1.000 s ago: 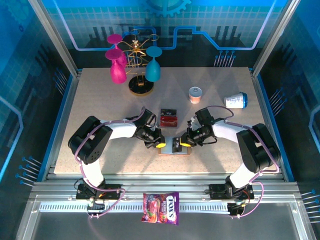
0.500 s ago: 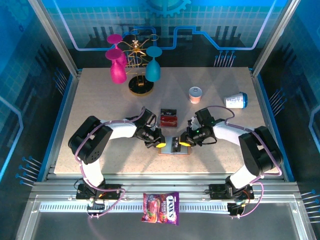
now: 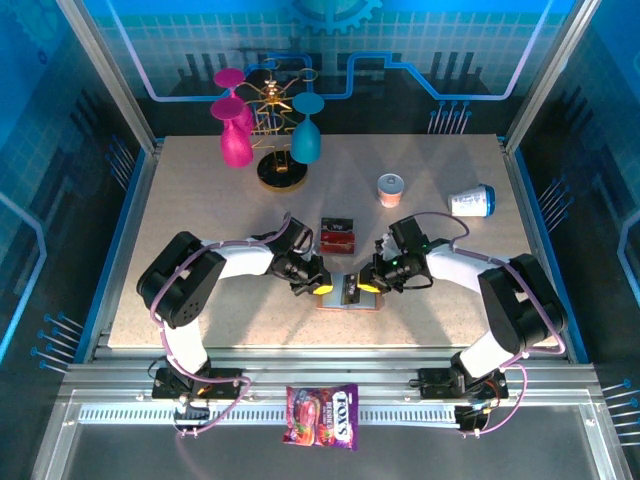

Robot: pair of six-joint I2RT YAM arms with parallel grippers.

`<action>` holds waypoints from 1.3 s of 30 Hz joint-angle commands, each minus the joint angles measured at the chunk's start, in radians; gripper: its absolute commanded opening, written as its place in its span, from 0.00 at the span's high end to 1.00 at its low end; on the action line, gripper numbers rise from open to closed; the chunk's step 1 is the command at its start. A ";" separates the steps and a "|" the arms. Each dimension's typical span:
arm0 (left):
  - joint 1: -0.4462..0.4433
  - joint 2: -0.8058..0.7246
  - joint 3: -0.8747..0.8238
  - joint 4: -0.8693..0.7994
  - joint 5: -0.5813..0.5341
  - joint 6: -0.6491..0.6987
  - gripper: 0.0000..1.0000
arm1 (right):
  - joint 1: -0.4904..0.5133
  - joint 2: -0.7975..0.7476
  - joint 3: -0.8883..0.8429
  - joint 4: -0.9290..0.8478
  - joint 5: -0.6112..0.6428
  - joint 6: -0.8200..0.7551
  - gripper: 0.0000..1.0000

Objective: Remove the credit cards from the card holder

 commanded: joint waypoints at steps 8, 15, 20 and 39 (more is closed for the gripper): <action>-0.003 0.016 -0.013 0.001 0.029 0.013 0.91 | 0.036 -0.035 -0.025 0.020 0.000 0.046 0.83; -0.001 0.012 -0.015 0.000 0.027 0.014 0.91 | 0.046 -0.046 -0.027 0.019 0.010 0.054 0.86; 0.000 0.008 -0.015 -0.003 0.025 0.014 0.91 | 0.044 -0.062 -0.020 -0.010 0.024 0.039 0.89; 0.006 -0.055 0.025 -0.055 0.017 0.023 0.85 | 0.039 -0.093 0.206 -0.413 0.167 -0.268 0.93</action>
